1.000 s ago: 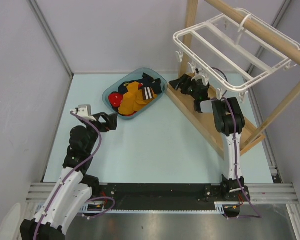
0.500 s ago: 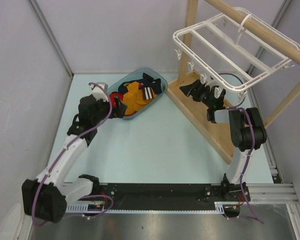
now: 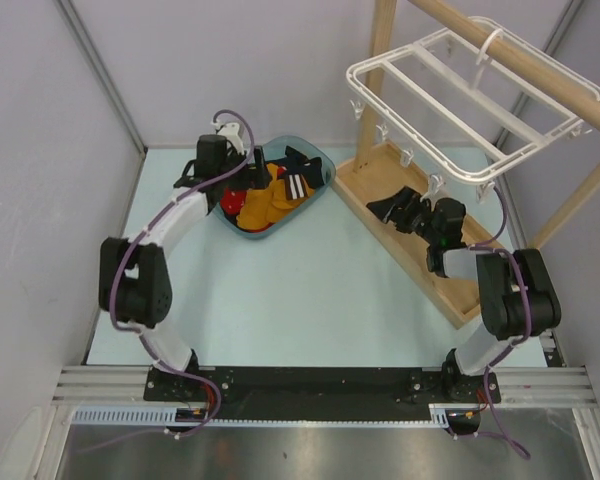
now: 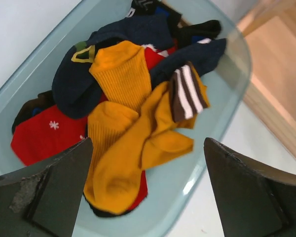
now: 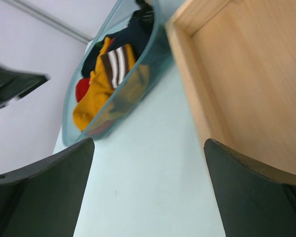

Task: Clip the socks to the hanger
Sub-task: Move the bin to the center of the board.

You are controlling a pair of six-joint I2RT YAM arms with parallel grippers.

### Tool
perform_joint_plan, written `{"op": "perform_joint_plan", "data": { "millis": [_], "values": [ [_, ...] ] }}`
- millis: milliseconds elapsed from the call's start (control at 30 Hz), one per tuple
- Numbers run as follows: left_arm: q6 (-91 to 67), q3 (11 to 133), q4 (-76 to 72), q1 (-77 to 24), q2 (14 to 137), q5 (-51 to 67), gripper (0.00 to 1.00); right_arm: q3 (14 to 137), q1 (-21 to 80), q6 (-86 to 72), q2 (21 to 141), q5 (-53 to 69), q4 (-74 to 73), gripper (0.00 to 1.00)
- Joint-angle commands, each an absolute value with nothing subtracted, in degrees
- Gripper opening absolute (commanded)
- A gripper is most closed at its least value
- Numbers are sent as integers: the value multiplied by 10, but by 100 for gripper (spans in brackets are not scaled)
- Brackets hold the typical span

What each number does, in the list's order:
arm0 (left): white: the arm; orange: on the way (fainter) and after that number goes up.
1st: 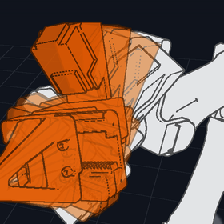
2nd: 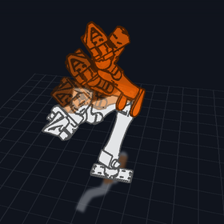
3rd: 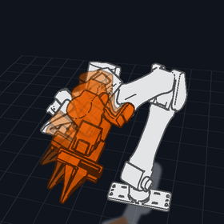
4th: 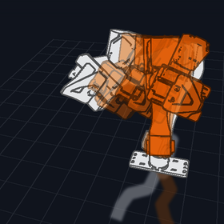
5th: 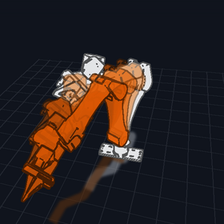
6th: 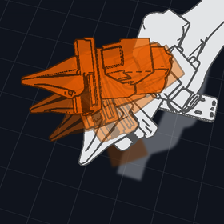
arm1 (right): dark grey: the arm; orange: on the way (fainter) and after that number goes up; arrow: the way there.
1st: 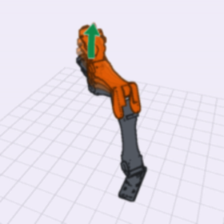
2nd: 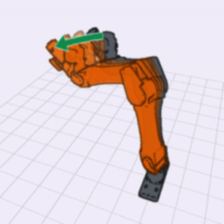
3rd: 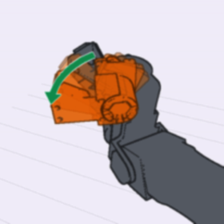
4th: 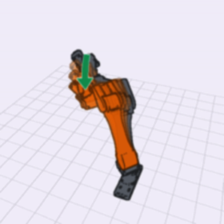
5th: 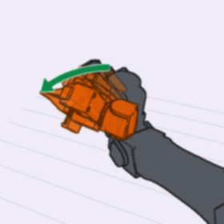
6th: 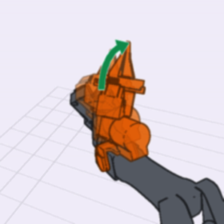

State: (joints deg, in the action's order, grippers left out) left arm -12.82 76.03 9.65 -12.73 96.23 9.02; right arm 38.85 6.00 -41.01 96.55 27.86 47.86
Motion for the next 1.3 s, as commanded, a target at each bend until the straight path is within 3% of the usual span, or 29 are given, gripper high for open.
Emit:
{"op": "perform_joint_plan", "data": {
  "millis": [0,133,333,667,967,1267],
  "values": [
    [-152,830,116,-113,1042,81,100,366,87,-356,856,273,404,100],
    [-184,853,144,-88,1115,90,100,353,125,-288,765,243,303,100],
    [-224,816,178,-61,1116,86,100,344,178,-235,639,198,158,100],
    [-262,661,229,-27,1044,27,100,340,217,-221,436,180,-91,100],
    [-287,494,199,-20,902,41,100,354,216,-258,261,156,-247,100],
    [-258,478,194,-27,842,76,100,412,217,-229,192,58,-366,100]
  ]
}}
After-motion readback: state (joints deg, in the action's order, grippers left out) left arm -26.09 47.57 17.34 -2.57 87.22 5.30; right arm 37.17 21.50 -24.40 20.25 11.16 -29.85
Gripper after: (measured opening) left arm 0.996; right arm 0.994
